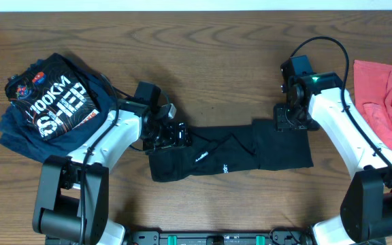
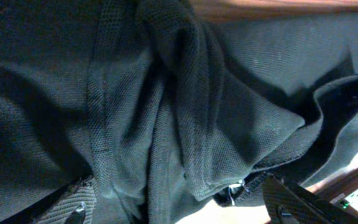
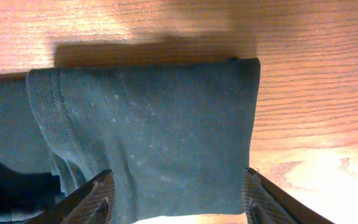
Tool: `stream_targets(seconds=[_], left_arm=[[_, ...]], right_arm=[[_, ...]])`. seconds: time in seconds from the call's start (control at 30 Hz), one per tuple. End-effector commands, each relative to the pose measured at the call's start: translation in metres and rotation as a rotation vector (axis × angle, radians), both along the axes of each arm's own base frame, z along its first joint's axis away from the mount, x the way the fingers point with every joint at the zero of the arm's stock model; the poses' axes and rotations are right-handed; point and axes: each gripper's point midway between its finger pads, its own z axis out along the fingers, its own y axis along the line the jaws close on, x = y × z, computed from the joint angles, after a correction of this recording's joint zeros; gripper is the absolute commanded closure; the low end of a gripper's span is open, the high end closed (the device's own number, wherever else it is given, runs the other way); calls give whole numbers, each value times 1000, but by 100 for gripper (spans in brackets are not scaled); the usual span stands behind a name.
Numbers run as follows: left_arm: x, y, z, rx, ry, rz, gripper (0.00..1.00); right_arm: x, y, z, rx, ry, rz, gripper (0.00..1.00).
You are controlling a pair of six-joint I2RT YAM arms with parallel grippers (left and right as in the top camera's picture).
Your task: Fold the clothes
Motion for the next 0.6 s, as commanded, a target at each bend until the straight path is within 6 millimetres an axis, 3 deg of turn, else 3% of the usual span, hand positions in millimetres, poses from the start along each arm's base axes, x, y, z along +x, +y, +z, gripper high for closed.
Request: stream_targets(seconds=[0.0, 0.2, 0.4, 0.57], left_arm=[[-9, 15, -20, 79, 38, 16, 13], [-19, 9, -42, 36, 80, 19, 12], [-24, -12, -43, -62, 90, -35, 14], [-23, -14, -43, -64, 83, -40, 48]], right_arm=[[3, -3, 7, -5, -18, -18, 36], [1, -4, 7, -7, -10, -18, 36], [1, -4, 7, -7, -9, -18, 36], [0, -4, 6, -8, -6, -18, 36]])
